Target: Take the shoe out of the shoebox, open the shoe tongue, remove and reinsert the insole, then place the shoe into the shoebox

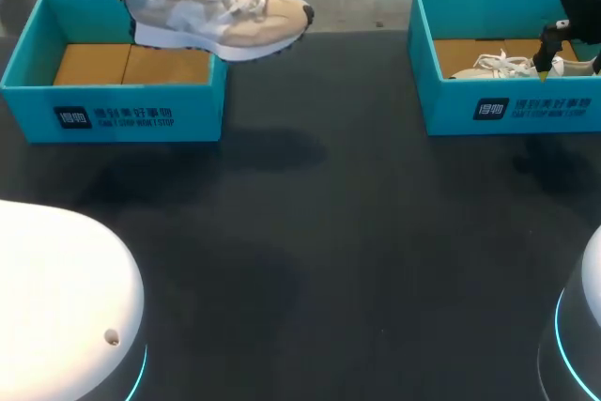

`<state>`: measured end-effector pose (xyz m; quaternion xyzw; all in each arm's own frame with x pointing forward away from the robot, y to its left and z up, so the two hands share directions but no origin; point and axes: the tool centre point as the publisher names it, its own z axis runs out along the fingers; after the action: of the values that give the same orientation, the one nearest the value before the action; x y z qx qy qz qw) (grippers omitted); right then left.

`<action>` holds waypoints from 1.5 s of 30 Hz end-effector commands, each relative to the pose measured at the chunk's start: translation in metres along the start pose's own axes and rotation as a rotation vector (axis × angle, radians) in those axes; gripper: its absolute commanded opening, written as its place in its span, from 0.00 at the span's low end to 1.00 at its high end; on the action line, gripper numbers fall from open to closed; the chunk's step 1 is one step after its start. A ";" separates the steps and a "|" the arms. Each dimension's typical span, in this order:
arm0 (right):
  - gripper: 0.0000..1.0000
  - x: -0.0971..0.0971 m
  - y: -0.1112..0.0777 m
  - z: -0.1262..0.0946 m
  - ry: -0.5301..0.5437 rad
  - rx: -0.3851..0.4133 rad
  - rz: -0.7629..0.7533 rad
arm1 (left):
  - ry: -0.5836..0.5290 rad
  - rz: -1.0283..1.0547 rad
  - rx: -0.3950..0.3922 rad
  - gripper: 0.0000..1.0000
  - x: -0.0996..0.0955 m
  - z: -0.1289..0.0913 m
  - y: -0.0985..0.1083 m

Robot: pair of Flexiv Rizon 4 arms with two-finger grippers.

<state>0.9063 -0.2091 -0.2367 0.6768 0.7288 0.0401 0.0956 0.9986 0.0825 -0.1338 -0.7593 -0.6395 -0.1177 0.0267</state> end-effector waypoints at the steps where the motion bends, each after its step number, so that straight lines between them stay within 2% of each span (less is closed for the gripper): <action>1: 1.00 0.000 0.000 0.000 0.001 -0.001 0.000 | 0.007 -0.005 -0.007 0.00 -0.013 -0.007 -0.018; 17: 1.00 0.000 0.000 0.000 0.001 -0.001 0.000 | -0.011 -0.005 0.023 0.00 -0.078 -0.020 -0.078; 33: 1.00 0.000 0.000 0.000 0.001 -0.001 0.000 | -0.011 0.007 0.028 0.00 -0.116 -0.030 -0.123; 45: 1.00 0.000 0.000 0.000 0.001 -0.001 0.000 | -0.001 0.001 0.059 0.00 -0.152 -0.025 -0.154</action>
<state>0.9063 -0.2091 -0.2367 0.6768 0.7288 0.0400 0.0956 0.8235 -0.0364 -0.1560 -0.7591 -0.6423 -0.0946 0.0478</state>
